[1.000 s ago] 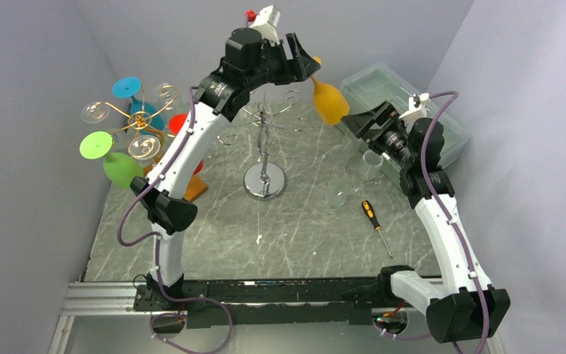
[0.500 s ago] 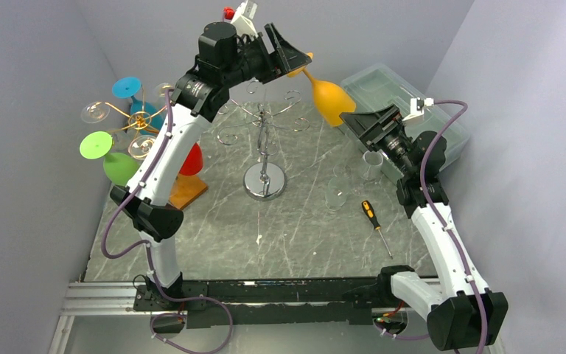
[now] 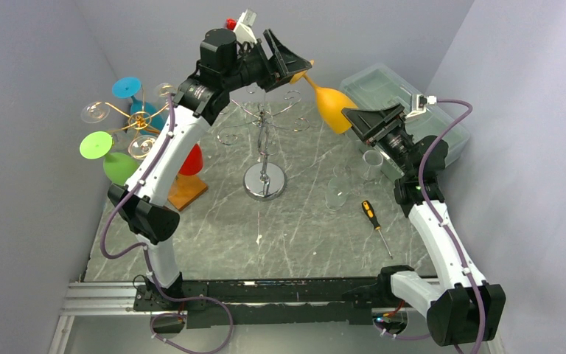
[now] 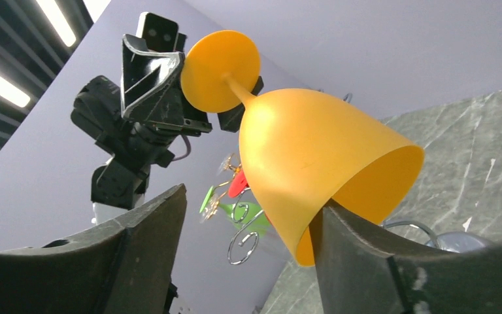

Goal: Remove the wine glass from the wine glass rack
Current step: Place the wine glass at the center of the board.

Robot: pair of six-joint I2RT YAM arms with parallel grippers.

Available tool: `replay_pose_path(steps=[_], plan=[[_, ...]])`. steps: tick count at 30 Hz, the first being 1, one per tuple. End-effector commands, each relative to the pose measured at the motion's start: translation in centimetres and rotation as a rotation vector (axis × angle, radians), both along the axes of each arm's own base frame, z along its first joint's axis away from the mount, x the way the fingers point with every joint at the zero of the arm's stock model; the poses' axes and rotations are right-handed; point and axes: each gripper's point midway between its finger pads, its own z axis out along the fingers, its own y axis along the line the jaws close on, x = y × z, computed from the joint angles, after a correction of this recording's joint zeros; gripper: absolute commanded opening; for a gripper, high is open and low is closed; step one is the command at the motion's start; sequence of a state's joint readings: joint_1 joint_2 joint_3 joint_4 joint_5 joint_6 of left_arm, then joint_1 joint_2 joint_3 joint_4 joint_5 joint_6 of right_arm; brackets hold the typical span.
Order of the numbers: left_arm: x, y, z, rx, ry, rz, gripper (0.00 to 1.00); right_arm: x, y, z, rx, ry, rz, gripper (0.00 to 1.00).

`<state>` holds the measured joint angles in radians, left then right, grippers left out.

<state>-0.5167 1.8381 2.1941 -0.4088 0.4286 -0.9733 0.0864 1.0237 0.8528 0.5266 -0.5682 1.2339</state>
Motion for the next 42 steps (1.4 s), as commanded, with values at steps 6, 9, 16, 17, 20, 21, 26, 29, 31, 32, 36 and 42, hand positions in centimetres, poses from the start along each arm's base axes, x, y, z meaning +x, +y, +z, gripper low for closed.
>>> replay_pose_path(steps=[6,9,16,17,20,21,26,29,31,32,36,42], plan=[[-3.2,0.9,5.3,-0.163,-0.056,-0.069,0.57,-2.1,0.5,3.3,0.069,-0.114,0.061,0.30],[-3.5,1.2,5.5,-0.158,-0.067,-0.064,0.73,-2.5,0.5,3.7,0.065,-0.121,0.061,0.08],[-4.2,2.8,5.2,-0.071,-0.125,-0.002,0.99,-3.3,-0.5,4.2,-0.024,-0.095,-0.043,0.00],[-4.4,3.2,5.1,-0.049,-0.140,0.009,0.99,-3.5,-0.7,4.5,-0.042,-0.092,-0.064,0.00],[-4.9,4.2,5.0,0.011,-0.180,0.046,0.99,-4.1,-1.3,4.4,-0.117,-0.046,-0.111,0.00],[-5.0,4.6,5.1,0.030,-0.196,0.057,0.99,-4.2,-1.5,4.1,-0.145,-0.022,-0.128,0.00],[-5.7,6.0,4.7,0.132,-0.252,0.086,0.99,-6.5,-3.2,2.1,-0.314,0.110,-0.214,0.00],[-6.4,6.4,4.0,0.179,-0.264,0.079,0.99,-8.3,-4.4,1.0,-0.405,0.201,-0.253,0.00],[-6.8,6.6,3.5,0.207,-0.275,0.080,0.99,-9.7,-4.9,0.1,-0.457,0.258,-0.257,0.00],[-7.2,6.9,3.3,0.227,-0.283,0.081,0.99,-10.5,-5.2,-0.6,-0.485,0.287,-0.256,0.00],[-8.6,6.6,2.7,0.289,-0.305,0.065,0.99,-13.1,-6.1,-3.9,-0.594,0.432,-0.237,0.00],[-10.8,5.0,1.5,0.372,-0.336,0.037,1.00,-16.1,-6.7,-10.1,-0.718,0.677,-0.150,0.00]])
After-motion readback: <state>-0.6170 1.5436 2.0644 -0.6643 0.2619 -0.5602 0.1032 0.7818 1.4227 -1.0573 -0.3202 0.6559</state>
